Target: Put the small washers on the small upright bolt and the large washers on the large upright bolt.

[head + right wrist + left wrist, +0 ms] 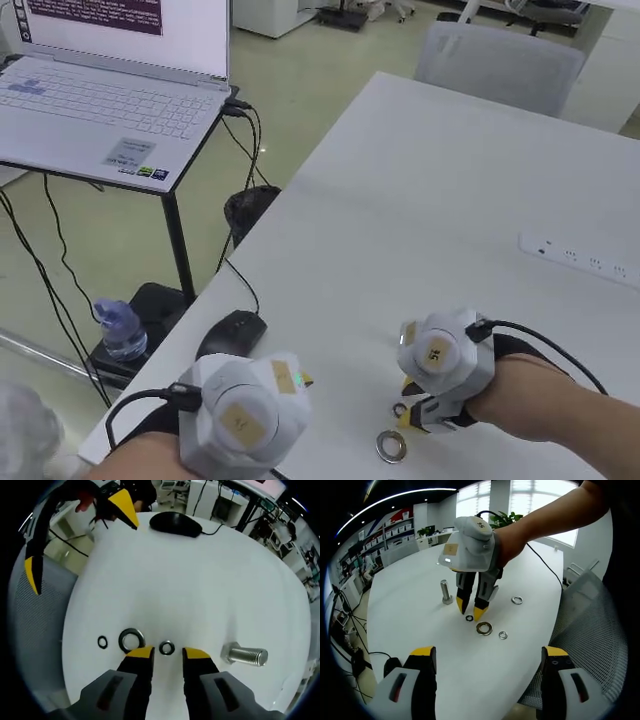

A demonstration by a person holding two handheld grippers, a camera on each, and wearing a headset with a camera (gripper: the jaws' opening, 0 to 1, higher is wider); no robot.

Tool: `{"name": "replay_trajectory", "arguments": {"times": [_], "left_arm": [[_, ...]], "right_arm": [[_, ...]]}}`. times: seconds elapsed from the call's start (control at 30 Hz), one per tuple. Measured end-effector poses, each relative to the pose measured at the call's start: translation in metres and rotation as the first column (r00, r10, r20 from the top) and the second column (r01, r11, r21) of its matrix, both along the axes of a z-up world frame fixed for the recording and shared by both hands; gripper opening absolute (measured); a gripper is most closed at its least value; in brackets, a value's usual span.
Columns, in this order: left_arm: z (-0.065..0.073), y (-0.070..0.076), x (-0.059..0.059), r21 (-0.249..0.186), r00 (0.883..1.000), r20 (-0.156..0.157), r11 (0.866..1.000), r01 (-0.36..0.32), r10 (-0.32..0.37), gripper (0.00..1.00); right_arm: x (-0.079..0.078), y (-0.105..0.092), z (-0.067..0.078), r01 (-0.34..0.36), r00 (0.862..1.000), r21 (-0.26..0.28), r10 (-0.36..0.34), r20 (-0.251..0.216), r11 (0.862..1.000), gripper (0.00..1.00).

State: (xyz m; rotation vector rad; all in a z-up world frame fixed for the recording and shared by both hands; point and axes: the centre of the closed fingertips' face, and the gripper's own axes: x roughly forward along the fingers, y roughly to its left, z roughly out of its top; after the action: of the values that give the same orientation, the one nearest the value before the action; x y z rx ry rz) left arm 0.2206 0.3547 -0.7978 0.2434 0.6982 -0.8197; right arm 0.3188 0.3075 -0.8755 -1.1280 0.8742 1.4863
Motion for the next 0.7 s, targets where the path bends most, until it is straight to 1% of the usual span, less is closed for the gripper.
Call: {"name": "replay_trajectory", "arguments": {"times": [0.1,0.17,0.2,0.4,0.7], "left_arm": [[0.0005,0.0007,-0.0003,-0.003,1.000,0.001,1.000,-0.002,0.002,0.86],[-0.0003,0.0010,-0.0012,-0.003,1.000,-0.001,1.000,-0.003,0.003,0.85],[-0.0006,0.0011,-0.0015,-0.002,1.000,-0.001,1.000,-0.003,0.003,0.85],[-0.0007,0.0005,-0.0030,-0.004,1.000,-0.002,1.000,-0.005,0.005,0.84],[0.0003,-0.0008,-0.0040,-0.005,1.000,-0.005,1.000,-0.001,0.001,0.81]], "right_arm": [[0.0009,0.0012,-0.0003,0.003,1.000,0.003,-0.003,0.006,1.000,0.22],[-0.0026,0.0005,-0.0009,0.011,1.000,-0.001,-0.011,-0.015,1.000,0.18],[-0.0019,0.0007,-0.0007,0.006,1.000,-0.001,-0.007,-0.007,1.000,0.18],[0.0004,0.0008,-0.0011,0.030,1.000,-0.003,-0.030,-0.007,1.000,0.15],[0.0004,0.0000,-0.0014,0.039,0.999,-0.030,-0.039,0.001,0.999,0.14]]}}
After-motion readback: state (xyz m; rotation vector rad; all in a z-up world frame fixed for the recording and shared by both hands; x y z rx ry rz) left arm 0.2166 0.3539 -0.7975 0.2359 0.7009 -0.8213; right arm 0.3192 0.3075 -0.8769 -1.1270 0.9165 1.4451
